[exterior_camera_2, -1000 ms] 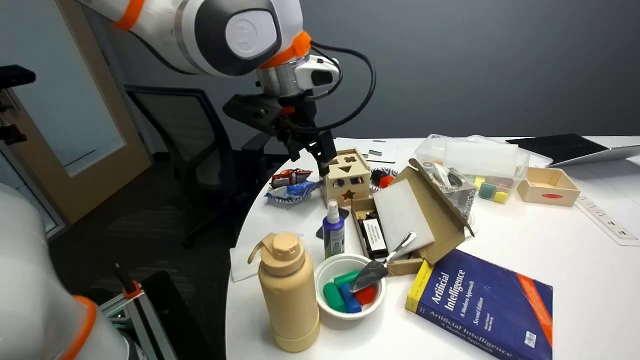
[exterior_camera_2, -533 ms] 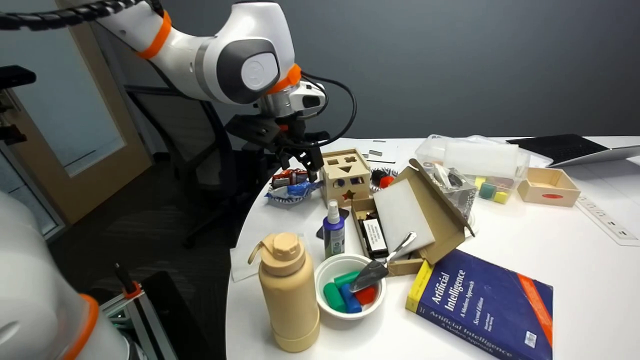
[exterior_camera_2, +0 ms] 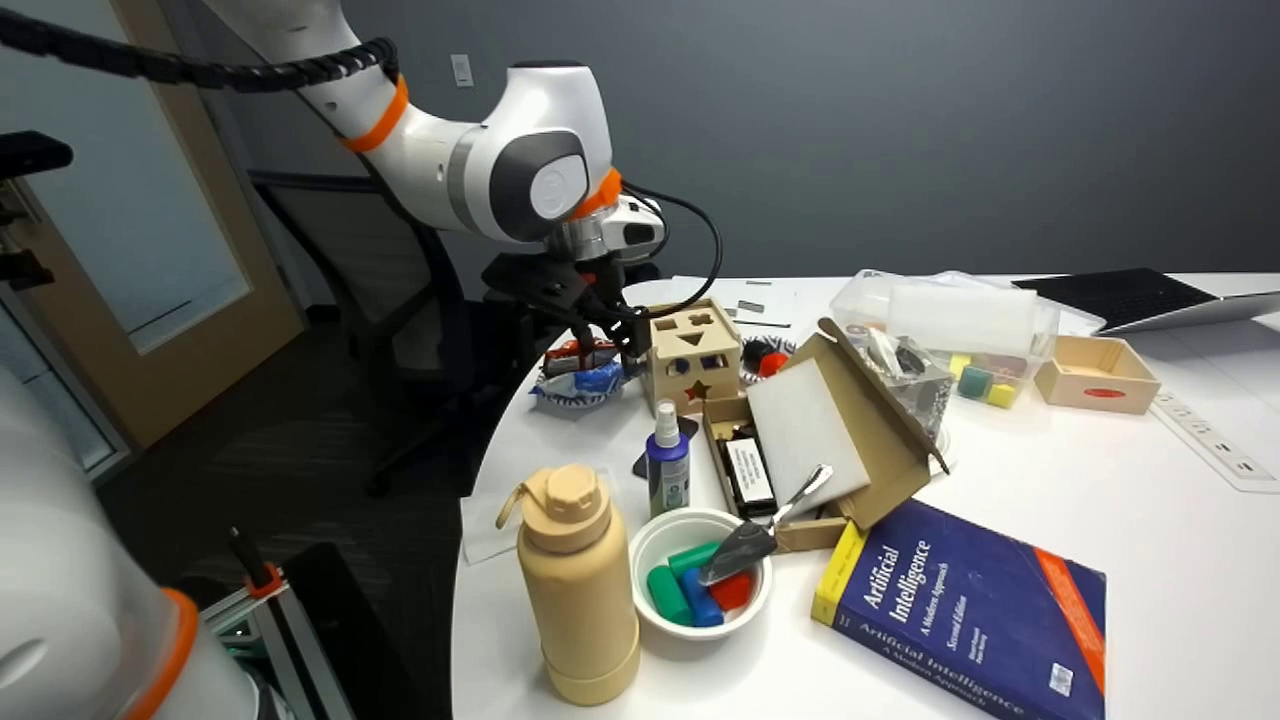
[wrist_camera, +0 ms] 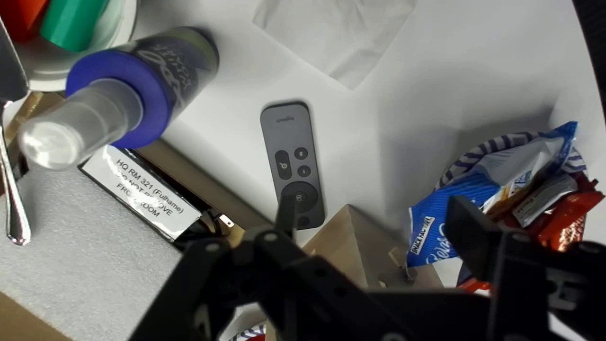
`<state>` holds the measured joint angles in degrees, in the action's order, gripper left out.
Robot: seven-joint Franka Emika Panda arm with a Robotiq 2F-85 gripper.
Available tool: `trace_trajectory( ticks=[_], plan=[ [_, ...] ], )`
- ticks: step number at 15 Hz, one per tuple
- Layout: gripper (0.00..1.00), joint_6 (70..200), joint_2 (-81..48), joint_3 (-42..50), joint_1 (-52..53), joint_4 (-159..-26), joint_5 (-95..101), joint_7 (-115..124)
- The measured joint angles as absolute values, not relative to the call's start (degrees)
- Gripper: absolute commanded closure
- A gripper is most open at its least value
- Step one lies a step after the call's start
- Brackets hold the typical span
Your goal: Press a button on the remote
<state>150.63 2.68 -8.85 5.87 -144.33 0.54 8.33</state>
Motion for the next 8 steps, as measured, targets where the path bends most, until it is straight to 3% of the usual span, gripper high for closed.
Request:
trace_trajectory(
  ticks=[6,8],
  plan=[
    [0.98,154.2,-4.6,-7.7,5.9,-140.8,0.6,9.2],
    [1.00,156.5,-6.8,-7.1,5.9,-139.8,0.7,9.6]
  ],
)
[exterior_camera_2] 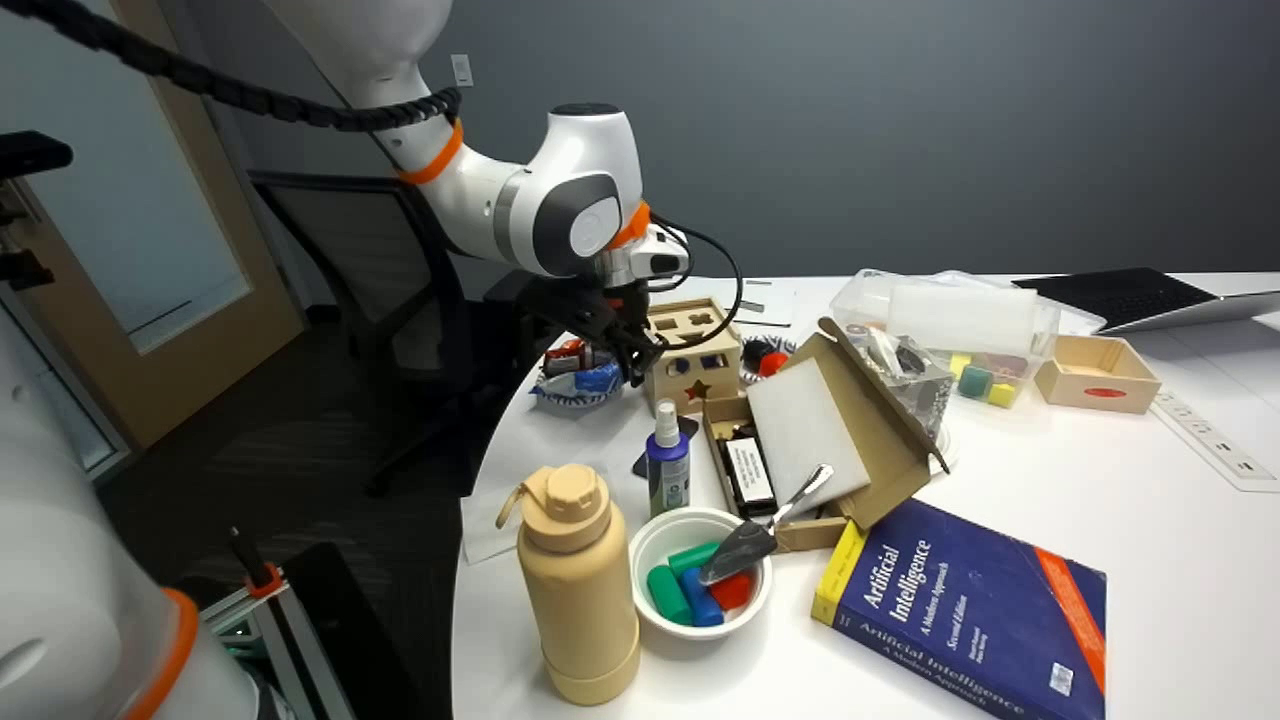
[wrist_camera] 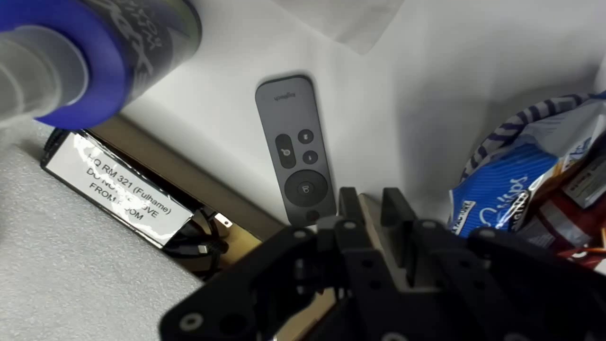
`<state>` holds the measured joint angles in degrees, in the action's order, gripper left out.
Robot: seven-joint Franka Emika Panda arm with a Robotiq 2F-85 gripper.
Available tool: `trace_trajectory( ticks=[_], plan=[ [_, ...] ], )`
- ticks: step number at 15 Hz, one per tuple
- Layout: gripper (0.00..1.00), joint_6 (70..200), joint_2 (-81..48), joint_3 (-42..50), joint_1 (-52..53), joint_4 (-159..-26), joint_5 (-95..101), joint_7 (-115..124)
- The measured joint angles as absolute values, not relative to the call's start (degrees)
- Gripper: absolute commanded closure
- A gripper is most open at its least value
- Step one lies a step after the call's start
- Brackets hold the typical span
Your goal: Press a button on the remote
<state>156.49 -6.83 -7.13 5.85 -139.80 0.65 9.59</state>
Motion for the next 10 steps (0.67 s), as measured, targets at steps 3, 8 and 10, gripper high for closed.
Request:
trace_trajectory(
  ticks=[3,8,10],
  plan=[
    [1.00,160.0,-10.2,-6.1,5.8,-138.5,0.7,9.7],
    [1.00,162.3,-15.5,-5.0,5.7,-136.3,0.5,9.3],
    [1.00,162.8,-17.2,-5.1,5.6,-135.5,0.4,8.2]
  ],
)
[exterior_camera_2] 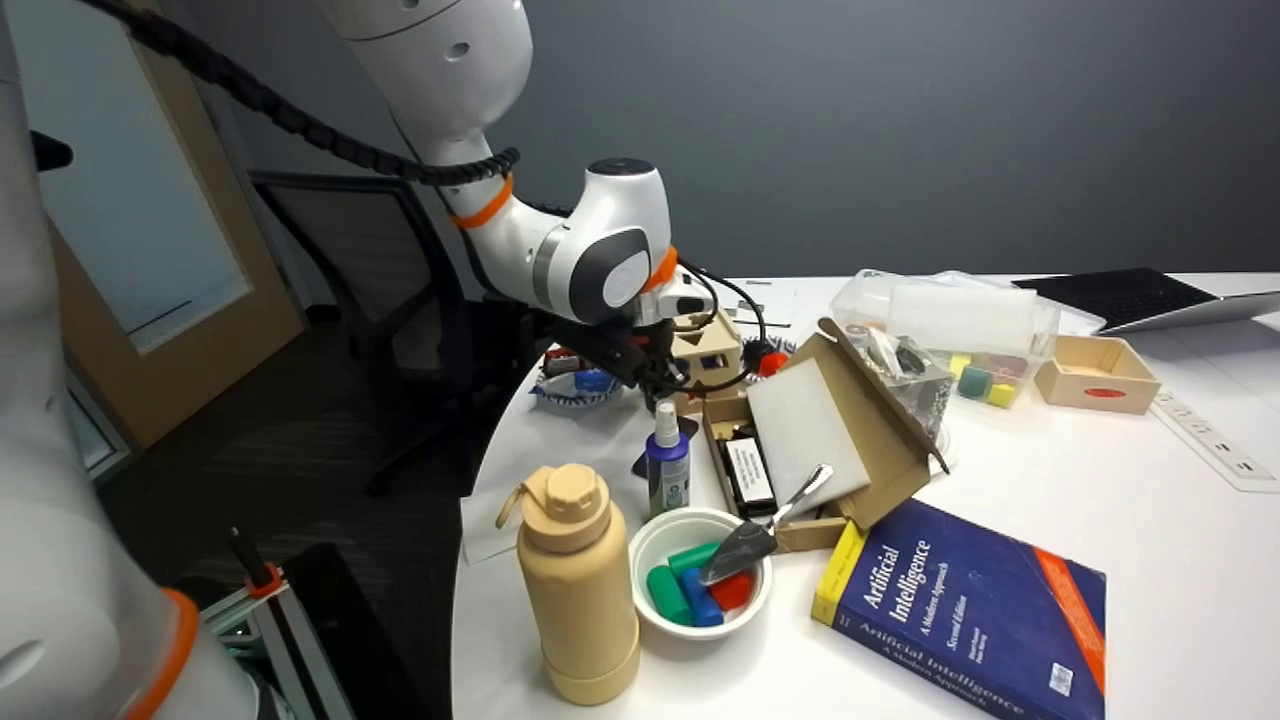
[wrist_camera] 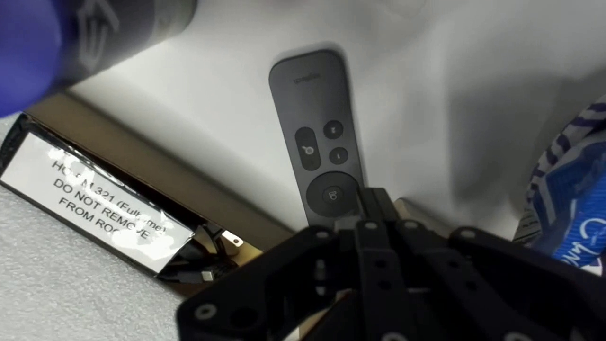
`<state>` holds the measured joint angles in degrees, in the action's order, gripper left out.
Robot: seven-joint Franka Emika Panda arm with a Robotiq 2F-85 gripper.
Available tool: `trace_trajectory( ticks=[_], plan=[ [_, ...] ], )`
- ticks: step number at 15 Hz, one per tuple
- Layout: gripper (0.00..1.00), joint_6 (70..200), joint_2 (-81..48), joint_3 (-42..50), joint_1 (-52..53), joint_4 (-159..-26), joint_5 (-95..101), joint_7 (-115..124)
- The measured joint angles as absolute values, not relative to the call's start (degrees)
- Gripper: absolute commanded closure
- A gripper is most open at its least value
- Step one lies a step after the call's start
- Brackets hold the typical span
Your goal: Press a button on the remote
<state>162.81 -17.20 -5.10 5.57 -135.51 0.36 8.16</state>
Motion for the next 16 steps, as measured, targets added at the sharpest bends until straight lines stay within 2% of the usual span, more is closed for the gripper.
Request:
trace_trajectory(
  ticks=[9,16],
  plan=[
    [1.00,163.0,-22.5,-12.2,-2.2,-131.7,-7.9,-7.1],
    [1.00,163.0,-25.3,-12.8,-3.4,-129.5,-8.0,-10.7]
  ],
)
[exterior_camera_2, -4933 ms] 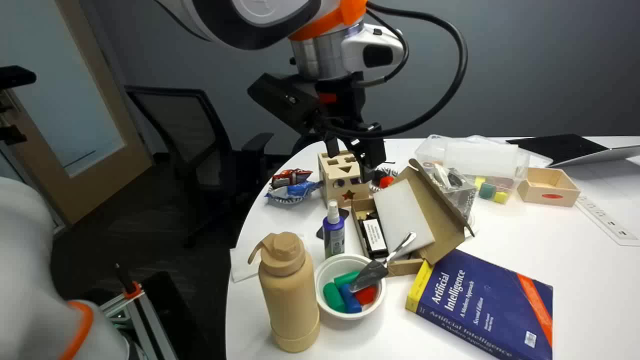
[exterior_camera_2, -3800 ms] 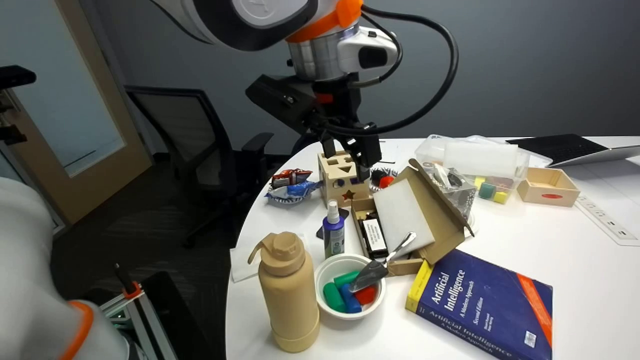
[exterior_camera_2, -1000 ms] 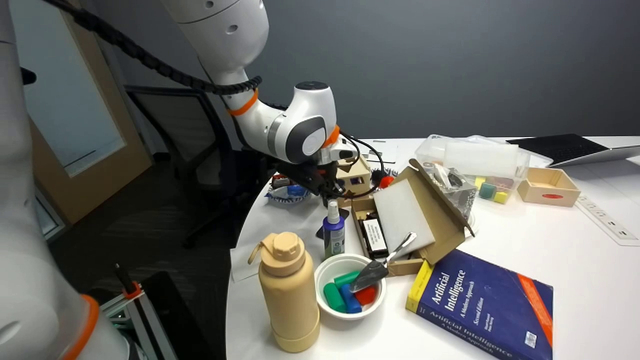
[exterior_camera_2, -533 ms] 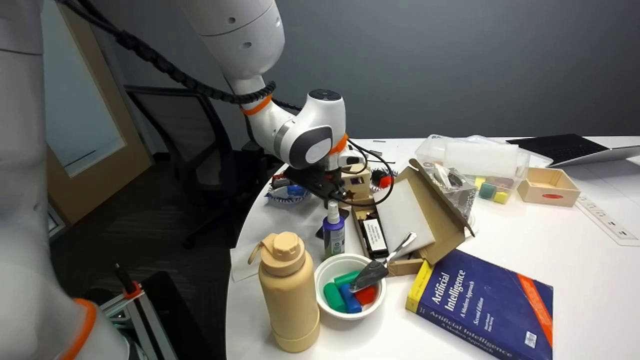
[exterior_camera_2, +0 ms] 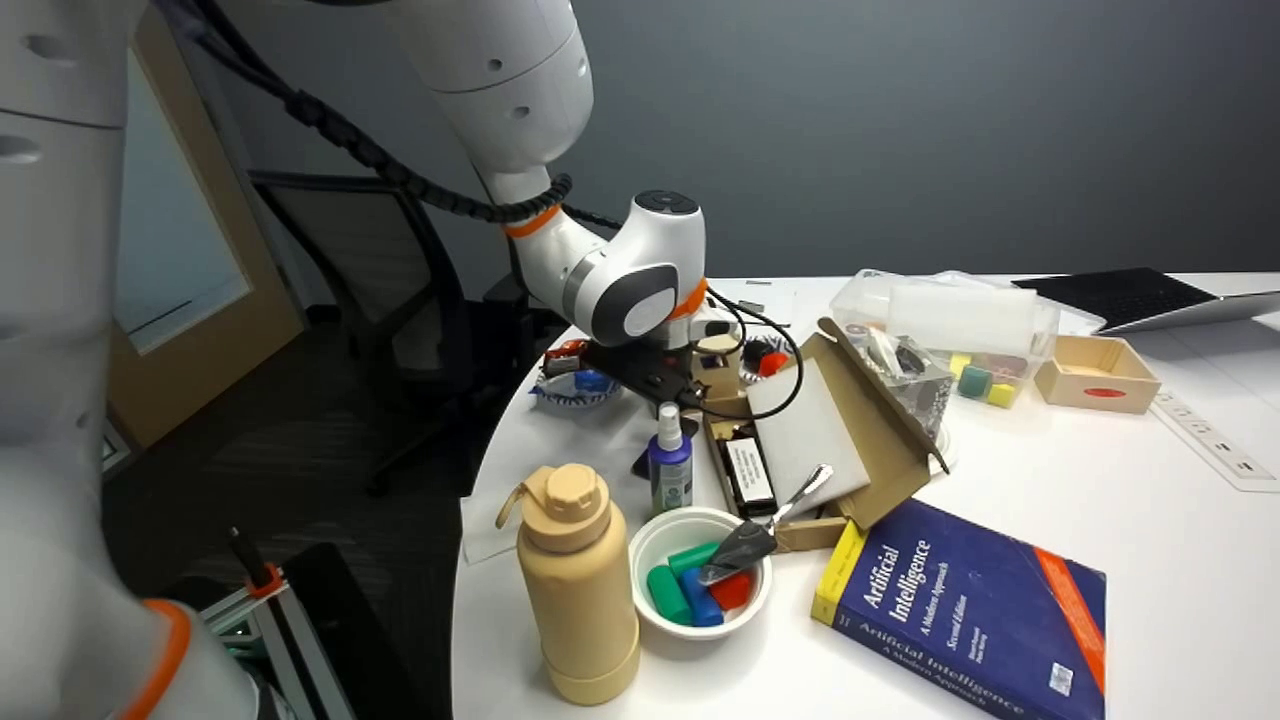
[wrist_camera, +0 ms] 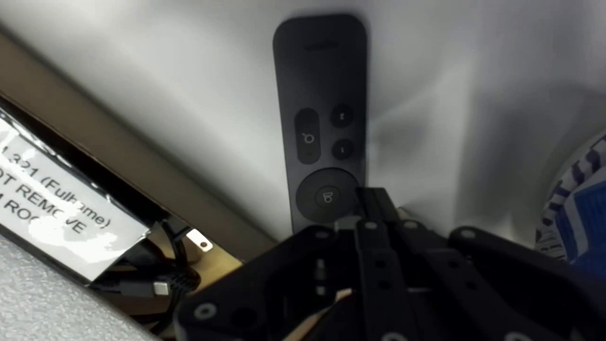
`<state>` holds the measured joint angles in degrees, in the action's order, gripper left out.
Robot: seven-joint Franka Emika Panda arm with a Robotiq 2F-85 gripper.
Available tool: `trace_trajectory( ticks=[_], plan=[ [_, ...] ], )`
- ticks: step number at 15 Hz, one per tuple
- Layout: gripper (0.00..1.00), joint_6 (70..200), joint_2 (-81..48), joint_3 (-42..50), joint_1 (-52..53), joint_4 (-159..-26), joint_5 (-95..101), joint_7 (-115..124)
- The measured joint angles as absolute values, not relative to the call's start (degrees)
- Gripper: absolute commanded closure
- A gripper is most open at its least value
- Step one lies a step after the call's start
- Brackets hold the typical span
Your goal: Press a button on the remote
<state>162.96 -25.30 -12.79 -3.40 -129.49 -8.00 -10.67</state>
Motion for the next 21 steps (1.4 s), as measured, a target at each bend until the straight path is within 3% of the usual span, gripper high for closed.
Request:
trace_trajectory(
  ticks=[11,21],
  plan=[
    [1.00,166.6,-28.4,-12.5,-2.4,-128.1,-7.3,-11.2],
    [1.00,169.5,-30.3,-6.2,2.4,-127.3,-1.4,-8.4]
  ],
)
